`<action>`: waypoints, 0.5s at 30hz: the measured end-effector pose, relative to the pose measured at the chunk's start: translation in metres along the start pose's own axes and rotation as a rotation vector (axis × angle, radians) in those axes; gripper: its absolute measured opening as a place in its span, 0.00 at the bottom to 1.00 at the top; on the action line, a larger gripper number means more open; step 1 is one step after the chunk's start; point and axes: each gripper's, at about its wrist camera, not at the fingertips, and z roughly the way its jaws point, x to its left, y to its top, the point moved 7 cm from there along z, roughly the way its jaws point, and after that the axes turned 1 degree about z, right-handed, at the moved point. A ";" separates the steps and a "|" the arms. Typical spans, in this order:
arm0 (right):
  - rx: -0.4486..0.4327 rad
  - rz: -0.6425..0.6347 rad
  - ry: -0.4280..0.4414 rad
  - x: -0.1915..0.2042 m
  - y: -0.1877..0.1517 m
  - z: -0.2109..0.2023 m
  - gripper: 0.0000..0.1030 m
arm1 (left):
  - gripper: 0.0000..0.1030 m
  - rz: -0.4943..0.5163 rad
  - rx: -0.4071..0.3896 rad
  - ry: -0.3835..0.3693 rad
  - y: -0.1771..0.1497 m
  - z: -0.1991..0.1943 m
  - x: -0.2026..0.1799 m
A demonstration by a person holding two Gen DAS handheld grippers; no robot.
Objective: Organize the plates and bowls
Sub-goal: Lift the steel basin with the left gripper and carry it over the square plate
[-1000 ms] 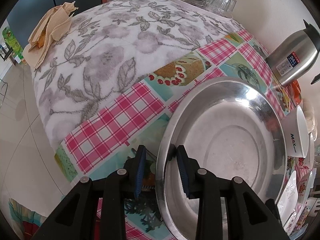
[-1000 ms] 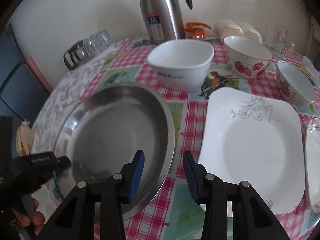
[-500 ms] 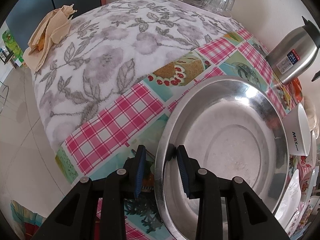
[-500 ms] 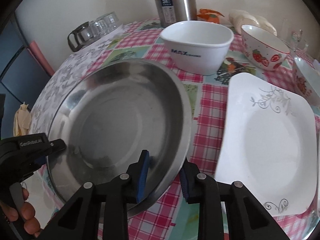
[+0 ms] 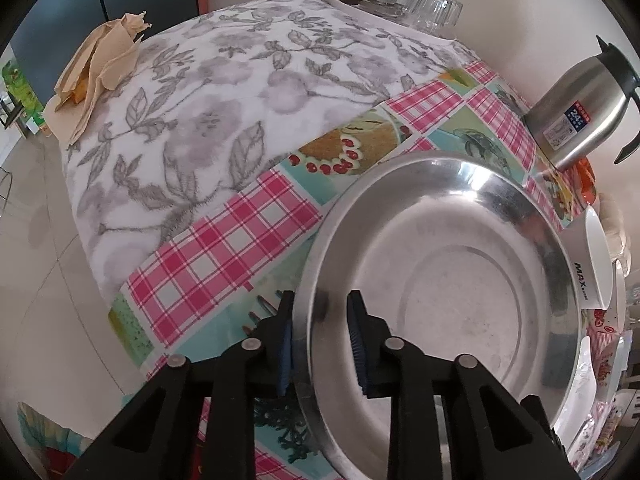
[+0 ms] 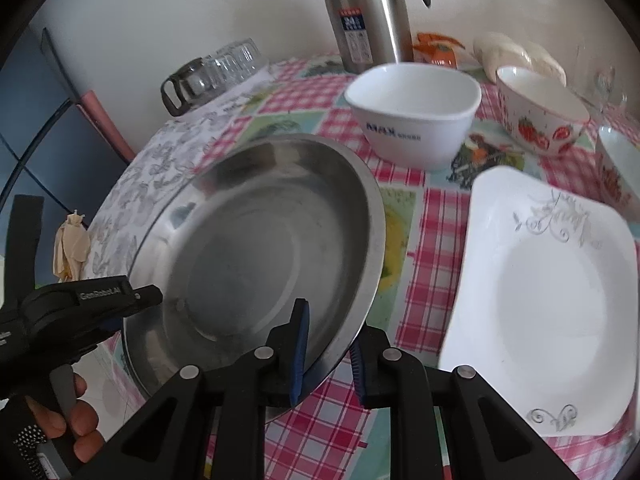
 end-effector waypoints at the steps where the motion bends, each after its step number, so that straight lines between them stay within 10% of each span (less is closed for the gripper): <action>1: -0.003 -0.002 -0.006 -0.001 0.001 -0.002 0.20 | 0.21 0.000 0.000 -0.008 0.000 -0.001 -0.001; 15: -0.084 -0.044 -0.009 -0.010 0.011 -0.040 0.21 | 0.21 0.065 -0.114 -0.043 -0.004 -0.038 -0.025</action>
